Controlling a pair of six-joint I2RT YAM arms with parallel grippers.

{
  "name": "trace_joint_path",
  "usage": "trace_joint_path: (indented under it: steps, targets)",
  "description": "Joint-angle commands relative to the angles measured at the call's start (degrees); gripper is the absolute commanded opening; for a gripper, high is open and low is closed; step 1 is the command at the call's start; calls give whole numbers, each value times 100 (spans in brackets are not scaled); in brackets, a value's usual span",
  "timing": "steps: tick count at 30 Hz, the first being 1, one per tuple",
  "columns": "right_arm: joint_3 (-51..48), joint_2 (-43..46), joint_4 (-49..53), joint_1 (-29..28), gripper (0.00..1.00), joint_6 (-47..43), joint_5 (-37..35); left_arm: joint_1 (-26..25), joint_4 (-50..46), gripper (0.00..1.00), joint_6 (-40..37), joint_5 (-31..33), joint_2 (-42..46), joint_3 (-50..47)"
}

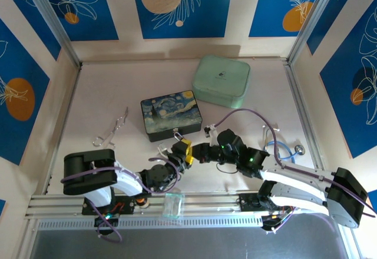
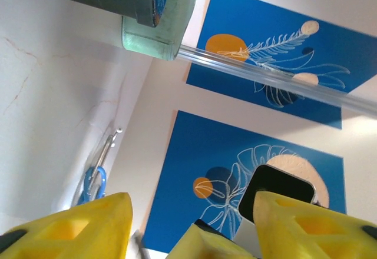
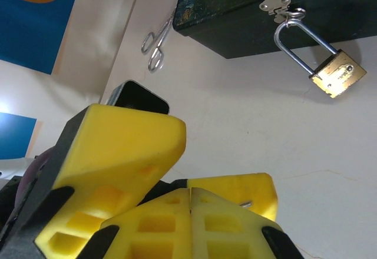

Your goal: Unlock the padlock with the key

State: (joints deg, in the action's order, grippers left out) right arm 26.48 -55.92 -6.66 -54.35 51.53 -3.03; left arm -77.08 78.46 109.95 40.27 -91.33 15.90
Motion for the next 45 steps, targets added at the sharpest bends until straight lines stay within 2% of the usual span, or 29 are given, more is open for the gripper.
trace_joint_path:
  steps: [1, 7, 15, 19, 22, 24, 28, 29, 33, 34, 35, 37, 39, 40, 42, 45]
  targets:
    - [-121, 129, 32, -32, 1, 67, -126, -54, 218, 51, -6, -28, 42, -43]
    - [-143, 243, 128, -28, 1, 39, -178, -60, 223, 38, 50, -6, -42, -52]
    - [-211, 342, 166, 68, 1, 45, -165, -55, 223, 30, 114, 38, -135, -81]
    - [-214, 331, 211, 117, 1, 57, -136, -60, 222, 17, 148, 25, -193, -79]
    - [-222, 361, 226, 148, 1, 65, -138, -54, 223, 13, 177, 37, -228, -96]
    - [-214, 354, 246, 155, 1, 68, -120, -53, 223, 7, 181, 42, -249, -96]
    - [-224, 406, 335, 179, 1, 75, -163, -44, 223, 5, 117, 66, -254, -111]
    - [-231, 429, 315, 192, 1, 56, -140, -44, 223, 0, 101, 87, -259, -120]
    - [-174, 419, 361, 214, 3, 40, -36, -1, 223, 0, -186, 45, -230, -106]
    - [-178, 445, 371, 242, 10, 98, -4, 0, 218, 0, -332, 48, -208, -90]
    - [-193, 494, 363, 310, 31, 207, 40, 3, 218, 0, -539, 64, -156, -79]
    - [-288, 685, 263, 490, 59, 519, 154, 8, 215, 0, -996, 128, -1, -53]
    - [-446, 896, -96, 691, 76, 899, 403, 17, 206, 0, -1600, 233, 207, -42]
    - [-533, 983, -383, 776, 78, 1111, 560, 36, 165, 0, -1919, 258, 326, -43]
    - [-642, 1035, -868, 848, 76, 1410, 751, 87, -11, 0, -2239, 284, 568, -43]
    - [-703, 1073, -1316, 795, 63, 1680, 805, 139, 1, 0, -2827, 224, 878, 28]
